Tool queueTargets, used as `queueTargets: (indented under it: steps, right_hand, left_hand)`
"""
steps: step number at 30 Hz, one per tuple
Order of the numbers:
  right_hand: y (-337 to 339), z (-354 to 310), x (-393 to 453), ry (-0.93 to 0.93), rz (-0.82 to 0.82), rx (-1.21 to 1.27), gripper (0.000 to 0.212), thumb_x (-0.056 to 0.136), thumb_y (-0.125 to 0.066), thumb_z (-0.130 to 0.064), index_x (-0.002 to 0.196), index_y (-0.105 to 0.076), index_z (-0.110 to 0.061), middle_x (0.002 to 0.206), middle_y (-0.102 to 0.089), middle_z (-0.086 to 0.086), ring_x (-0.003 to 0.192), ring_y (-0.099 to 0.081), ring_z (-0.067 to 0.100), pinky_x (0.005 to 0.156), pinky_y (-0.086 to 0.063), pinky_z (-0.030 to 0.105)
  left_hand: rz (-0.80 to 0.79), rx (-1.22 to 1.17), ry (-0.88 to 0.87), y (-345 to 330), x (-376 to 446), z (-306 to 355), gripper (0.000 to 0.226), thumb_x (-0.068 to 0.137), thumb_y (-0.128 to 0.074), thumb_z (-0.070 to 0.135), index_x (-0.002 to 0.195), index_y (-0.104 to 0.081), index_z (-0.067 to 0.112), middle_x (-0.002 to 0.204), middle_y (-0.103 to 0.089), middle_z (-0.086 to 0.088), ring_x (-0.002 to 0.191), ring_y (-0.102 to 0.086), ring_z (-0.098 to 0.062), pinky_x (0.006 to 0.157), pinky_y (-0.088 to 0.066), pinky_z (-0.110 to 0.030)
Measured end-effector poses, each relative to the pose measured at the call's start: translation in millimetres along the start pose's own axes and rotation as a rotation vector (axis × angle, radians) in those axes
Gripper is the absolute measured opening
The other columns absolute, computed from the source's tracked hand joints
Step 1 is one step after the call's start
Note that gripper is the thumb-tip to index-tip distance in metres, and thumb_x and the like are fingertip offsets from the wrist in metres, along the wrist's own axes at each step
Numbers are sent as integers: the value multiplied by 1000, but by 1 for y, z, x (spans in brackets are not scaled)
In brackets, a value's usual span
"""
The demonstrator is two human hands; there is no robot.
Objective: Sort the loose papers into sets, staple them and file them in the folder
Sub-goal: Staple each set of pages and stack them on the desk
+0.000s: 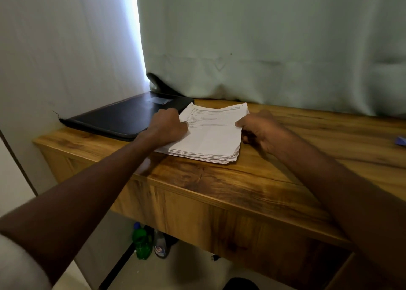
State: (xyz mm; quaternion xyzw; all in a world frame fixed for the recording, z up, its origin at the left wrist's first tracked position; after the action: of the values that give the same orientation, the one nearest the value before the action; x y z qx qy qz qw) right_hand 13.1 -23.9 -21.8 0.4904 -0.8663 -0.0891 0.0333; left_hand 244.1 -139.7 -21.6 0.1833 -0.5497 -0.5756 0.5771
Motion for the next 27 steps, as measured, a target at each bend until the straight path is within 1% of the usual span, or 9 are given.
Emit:
queueTargets:
  steps: [3, 5, 8, 13, 17, 19, 21, 24, 27]
  right_hand:
    - [0, 1, 1, 26, 16, -65, 45, 84, -74, 0, 126, -60, 1, 107, -72, 15, 90, -73, 31, 69, -60, 38]
    - [3, 1, 3, 61, 40, -102, 31, 83, -74, 3, 112, -64, -2, 114, -71, 15, 95, -70, 30, 72, -60, 35]
    - [21, -1, 6, 60, 102, -117, 17, 82, -70, 8, 88, -61, -6, 106, -70, 18, 89, -68, 30, 71, -57, 36]
    - [81, 4, 9, 22, 222, -187, 26, 83, -74, 2, 108, -68, 1, 111, -69, 18, 101, -66, 34, 92, -58, 43]
    - [140, 14, 7, 20, 306, -261, 26, 83, -75, -2, 107, -68, 6, 113, -69, 20, 102, -65, 34, 84, -52, 37]
    - [174, 22, 5, 18, 341, -249, 28, 84, -75, -3, 109, -69, 5, 116, -68, 21, 100, -64, 33, 77, -49, 32]
    - [203, 28, 3, -9, 375, -307, 33, 86, -76, -9, 116, -67, 2, 123, -66, 18, 99, -61, 30, 73, -47, 31]
    - [233, 27, 10, -48, 428, -417, 49, 90, -77, -15, 132, -58, 2, 139, -57, 16, 121, -57, 32, 88, -45, 29]
    - [237, 29, 14, -32, 430, -531, 43, 89, -76, -17, 126, -60, -2, 125, -60, 16, 115, -59, 27, 82, -42, 28]
  left_hand:
    - [-19, -81, 54, 7, 4, 0, 25, 89, -70, 36, 87, -65, 11, 83, -63, -6, 75, -60, -23, 57, -40, -29]
    - [-42, -156, 124, 8, 7, -1, 32, 88, -74, 33, 104, -70, 6, 97, -69, -11, 90, -66, -28, 69, -51, -33]
    - [-70, -361, 207, 5, 8, 7, 32, 84, -81, 26, 102, -73, 1, 96, -71, -10, 91, -68, -25, 75, -54, -34]
    - [-180, -774, 251, -16, 1, 58, 16, 86, -80, 9, 91, -65, 11, 100, -71, -11, 100, -69, -25, 92, -56, -41]
    - [-240, -864, 222, -43, -4, 113, 29, 87, -79, 6, 111, -66, 16, 104, -67, -2, 98, -66, -20, 86, -58, -35]
    - [-270, -933, 245, -58, -4, 143, 26, 88, -77, 2, 102, -62, 18, 111, -68, -9, 96, -67, -21, 83, -60, -38]
    - [-287, -942, 208, -70, -4, 172, 26, 88, -76, 1, 92, -60, 21, 110, -69, -11, 89, -67, -19, 72, -59, -33]
    - [-243, -854, 116, -82, -2, 197, 25, 89, -77, 9, 109, -65, 16, 115, -69, -8, 103, -66, -21, 89, -58, -38]
    - [-149, -700, 16, -84, -2, 205, 30, 92, -73, 20, 121, -69, 12, 114, -69, -4, 98, -61, -15, 86, -51, -31]
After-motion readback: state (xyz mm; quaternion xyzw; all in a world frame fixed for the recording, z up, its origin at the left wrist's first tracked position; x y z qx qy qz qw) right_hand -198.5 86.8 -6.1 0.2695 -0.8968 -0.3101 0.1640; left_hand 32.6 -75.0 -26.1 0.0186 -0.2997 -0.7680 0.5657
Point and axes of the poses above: each hand's wrist, its own x-axis towards the middle knuckle, its own y-axis out of the back of the hand, z = x × y, the point moved 4 cm from there along x, towards the middle knuckle
